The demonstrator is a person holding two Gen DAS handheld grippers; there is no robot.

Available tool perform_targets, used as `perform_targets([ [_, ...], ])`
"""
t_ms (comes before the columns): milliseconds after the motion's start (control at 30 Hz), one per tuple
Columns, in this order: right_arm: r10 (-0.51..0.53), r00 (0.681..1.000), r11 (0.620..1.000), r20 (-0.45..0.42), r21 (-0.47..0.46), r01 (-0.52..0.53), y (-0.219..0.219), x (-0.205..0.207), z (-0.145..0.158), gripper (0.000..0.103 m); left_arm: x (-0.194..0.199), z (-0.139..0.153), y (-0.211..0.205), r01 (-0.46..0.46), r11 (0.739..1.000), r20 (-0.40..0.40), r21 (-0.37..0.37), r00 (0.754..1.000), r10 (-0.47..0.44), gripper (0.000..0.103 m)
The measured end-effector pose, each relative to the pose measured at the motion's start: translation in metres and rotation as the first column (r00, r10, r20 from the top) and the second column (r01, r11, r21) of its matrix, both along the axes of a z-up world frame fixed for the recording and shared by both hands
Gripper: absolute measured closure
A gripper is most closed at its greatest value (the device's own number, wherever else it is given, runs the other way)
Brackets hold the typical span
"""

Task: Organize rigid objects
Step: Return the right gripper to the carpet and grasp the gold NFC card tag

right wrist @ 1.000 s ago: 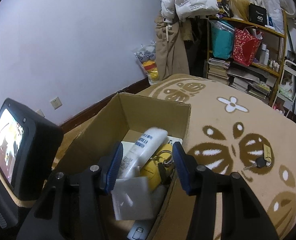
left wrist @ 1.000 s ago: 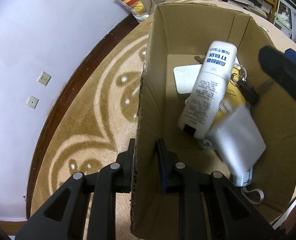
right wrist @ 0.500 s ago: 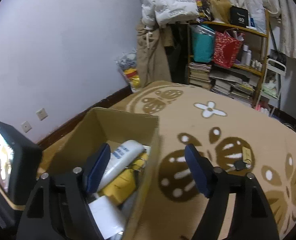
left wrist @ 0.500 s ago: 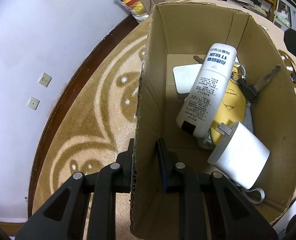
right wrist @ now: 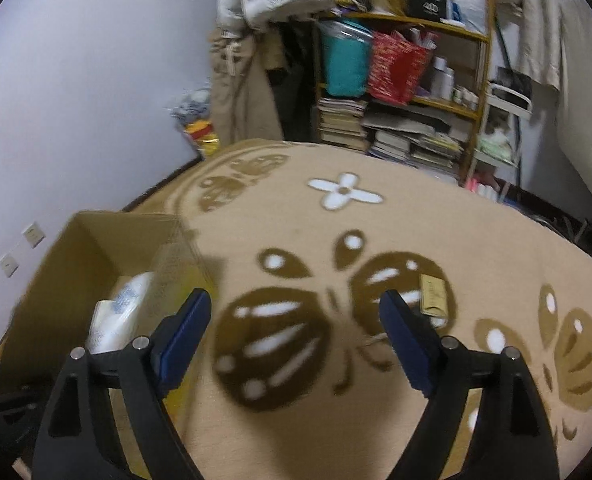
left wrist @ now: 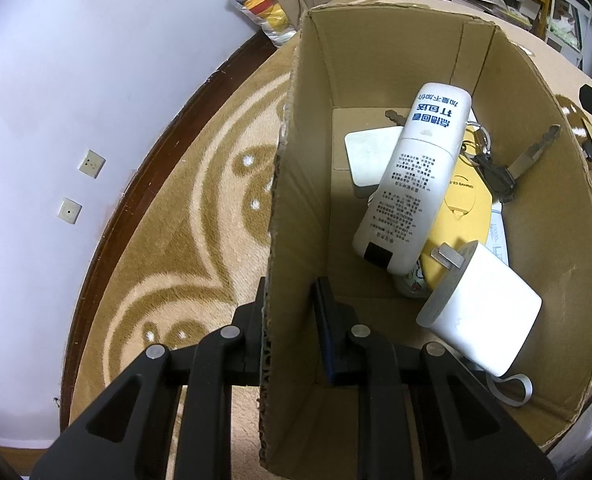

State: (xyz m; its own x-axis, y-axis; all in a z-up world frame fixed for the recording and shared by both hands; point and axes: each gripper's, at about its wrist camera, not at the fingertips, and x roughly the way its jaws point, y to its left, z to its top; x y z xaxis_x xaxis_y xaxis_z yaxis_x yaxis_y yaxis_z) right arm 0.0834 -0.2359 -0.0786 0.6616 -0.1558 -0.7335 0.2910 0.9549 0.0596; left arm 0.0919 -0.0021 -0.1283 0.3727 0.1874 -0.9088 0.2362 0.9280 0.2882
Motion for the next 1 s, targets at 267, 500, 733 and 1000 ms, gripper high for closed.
perform_targets([
  [267, -0.062, 0.998, 0.998, -0.031, 0.0, 0.062, -0.053, 0.016, -0.019, 0.012, 0.0, 0.001, -0.002, 0.001, 1.0, -0.001, 0.01, 1.0, -0.001, 0.083],
  [500, -0.124, 0.987, 0.992, -0.101, -0.002, 0.125, -0.087, 0.016, -0.044, 0.012, 0.002, 0.002, -0.002, 0.0, 1.0, -0.006, 0.009, 1.0, 0.0, 0.083],
  [733, -0.153, 0.979, 0.985, -0.137, 0.056, 0.161, -0.103, 0.011, -0.07, 0.013, 0.003, 0.002, -0.002, 0.0, 1.0, -0.006, 0.011, 1.0, 0.0, 0.083],
  [1000, -0.141, 0.982, 0.984, -0.123, 0.089, 0.152, -0.097, 0.012, -0.081, 0.023, 0.002, 0.001, -0.001, 0.0, 1.0, -0.007, 0.011, 1.0, 0.0, 0.083],
])
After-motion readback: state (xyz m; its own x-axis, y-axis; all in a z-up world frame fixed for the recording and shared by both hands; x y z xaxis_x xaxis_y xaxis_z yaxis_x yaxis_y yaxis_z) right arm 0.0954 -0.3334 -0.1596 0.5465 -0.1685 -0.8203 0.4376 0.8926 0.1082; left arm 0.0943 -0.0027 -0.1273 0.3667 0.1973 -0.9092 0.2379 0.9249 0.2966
